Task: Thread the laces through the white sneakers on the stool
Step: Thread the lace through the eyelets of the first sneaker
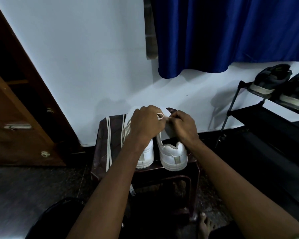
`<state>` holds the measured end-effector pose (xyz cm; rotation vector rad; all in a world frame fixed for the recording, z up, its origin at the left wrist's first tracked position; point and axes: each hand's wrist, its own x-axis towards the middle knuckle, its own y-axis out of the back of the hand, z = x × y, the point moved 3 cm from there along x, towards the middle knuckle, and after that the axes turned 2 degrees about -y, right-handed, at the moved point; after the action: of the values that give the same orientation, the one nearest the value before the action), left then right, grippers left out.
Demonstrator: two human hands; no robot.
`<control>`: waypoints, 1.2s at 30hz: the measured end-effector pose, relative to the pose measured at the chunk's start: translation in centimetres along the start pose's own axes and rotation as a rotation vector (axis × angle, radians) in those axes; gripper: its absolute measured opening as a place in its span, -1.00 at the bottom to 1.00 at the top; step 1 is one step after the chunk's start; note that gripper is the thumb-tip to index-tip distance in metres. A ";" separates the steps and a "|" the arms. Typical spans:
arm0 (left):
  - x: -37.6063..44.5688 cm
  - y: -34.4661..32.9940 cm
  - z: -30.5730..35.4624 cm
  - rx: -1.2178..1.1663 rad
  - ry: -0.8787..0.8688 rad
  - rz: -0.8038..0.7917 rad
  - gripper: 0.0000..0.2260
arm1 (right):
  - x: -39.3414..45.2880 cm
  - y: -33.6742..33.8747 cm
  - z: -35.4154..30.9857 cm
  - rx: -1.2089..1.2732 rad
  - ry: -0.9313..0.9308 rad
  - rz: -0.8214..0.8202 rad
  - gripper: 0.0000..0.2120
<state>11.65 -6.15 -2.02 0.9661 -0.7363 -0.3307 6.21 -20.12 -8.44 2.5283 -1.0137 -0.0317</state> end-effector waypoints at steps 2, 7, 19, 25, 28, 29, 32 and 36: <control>0.3 0.3 0.3 0.104 -0.037 0.030 -0.86 | 0.2 0.0 0.2 -0.003 0.010 0.004 -0.85; 0.3 0.1 -0.4 0.229 0.028 -0.037 -0.85 | 0.1 0.0 0.1 -0.003 0.000 -0.001 -0.87; 1.3 1.3 -1.3 -1.150 0.375 0.170 -0.82 | 0.1 0.1 0.1 0.010 -0.006 0.001 -0.90; 0.3 0.0 -1.6 -0.205 0.082 -0.021 -0.67 | 0.1 0.1 0.1 -0.003 -0.016 0.003 -0.90; 0.2 -0.6 -0.9 0.036 -0.032 -0.019 -0.74 | 0.2 -0.1 0.2 -0.015 -0.022 0.002 -0.87; 0.3 -0.6 -0.9 0.070 -0.038 -0.007 -0.80 | 0.2 -0.1 0.2 -0.020 -0.020 0.006 -0.86; 0.5 -0.5 -0.7 0.127 -0.050 0.036 -0.85 | 0.2 0.0 0.1 -0.018 -0.024 0.015 -0.86; 0.7 -0.8 -0.9 -0.159 0.063 0.045 -0.77 | -0.1 0.2 0.0 -0.005 -0.032 0.008 -0.88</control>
<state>12.82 -6.45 -2.72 0.8055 -0.6628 -0.3134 5.99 -20.16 -8.34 2.5263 -1.0352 -0.0732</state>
